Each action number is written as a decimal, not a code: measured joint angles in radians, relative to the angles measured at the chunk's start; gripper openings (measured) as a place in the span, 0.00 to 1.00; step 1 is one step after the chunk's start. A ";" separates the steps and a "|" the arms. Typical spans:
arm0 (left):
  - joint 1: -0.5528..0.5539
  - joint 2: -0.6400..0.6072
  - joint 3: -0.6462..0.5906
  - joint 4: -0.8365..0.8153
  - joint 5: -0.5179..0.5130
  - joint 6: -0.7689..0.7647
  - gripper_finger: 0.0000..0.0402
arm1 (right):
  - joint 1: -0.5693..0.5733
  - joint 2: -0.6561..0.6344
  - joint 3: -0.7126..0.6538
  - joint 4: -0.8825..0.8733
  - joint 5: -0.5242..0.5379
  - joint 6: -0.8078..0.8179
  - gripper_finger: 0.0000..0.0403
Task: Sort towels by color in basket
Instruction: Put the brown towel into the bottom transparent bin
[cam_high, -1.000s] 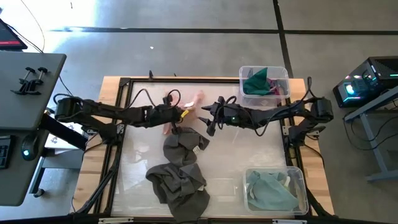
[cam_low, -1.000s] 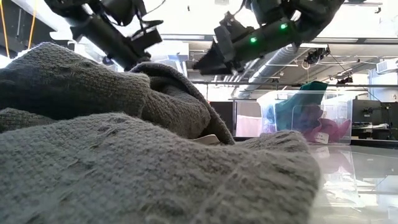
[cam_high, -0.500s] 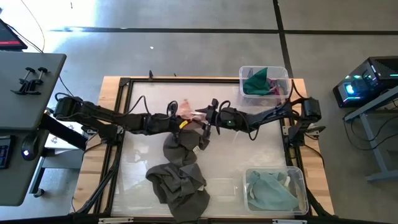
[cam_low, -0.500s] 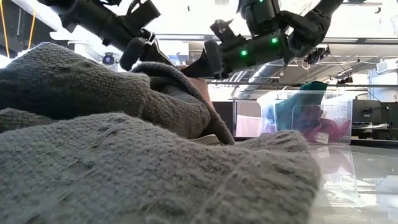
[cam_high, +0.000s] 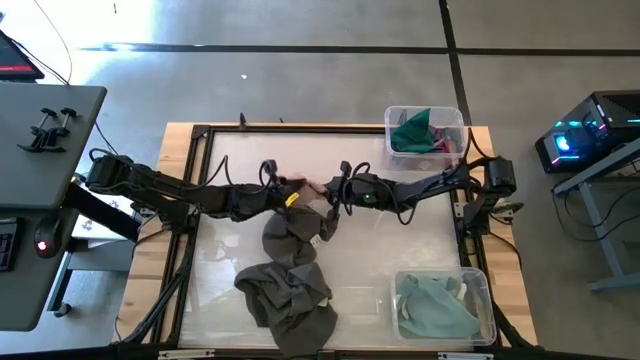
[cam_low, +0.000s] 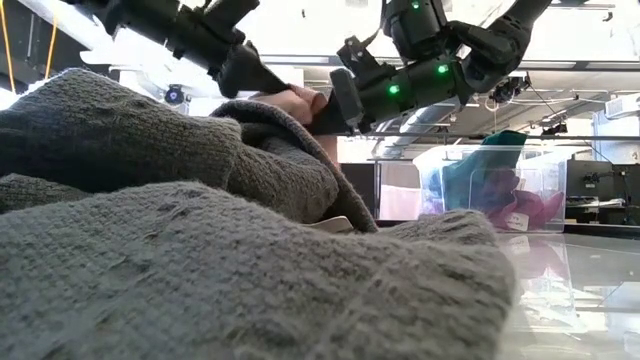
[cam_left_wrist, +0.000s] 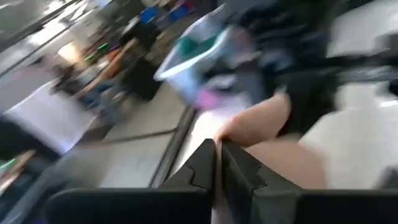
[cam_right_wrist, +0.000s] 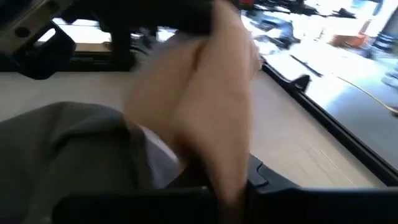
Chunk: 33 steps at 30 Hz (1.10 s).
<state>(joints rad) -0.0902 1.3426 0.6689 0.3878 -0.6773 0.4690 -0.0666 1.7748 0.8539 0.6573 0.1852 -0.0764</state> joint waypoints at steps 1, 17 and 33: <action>0.005 -0.004 0.000 -0.012 -0.047 -0.004 0.06 | 0.006 -0.002 0.000 -0.010 0.035 0.010 0.02; 0.179 -0.061 -0.004 -0.320 -0.135 -0.178 0.29 | 0.288 -0.318 0.021 -0.225 0.527 -0.062 0.01; 0.214 -0.061 -0.114 -0.102 0.041 -0.112 0.28 | 0.592 -0.543 0.801 -1.620 0.516 0.768 0.01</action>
<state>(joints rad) 0.1242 1.2819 0.5550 0.2855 -0.6365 0.3571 0.5252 1.2313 1.6554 -0.9631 0.7014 0.6918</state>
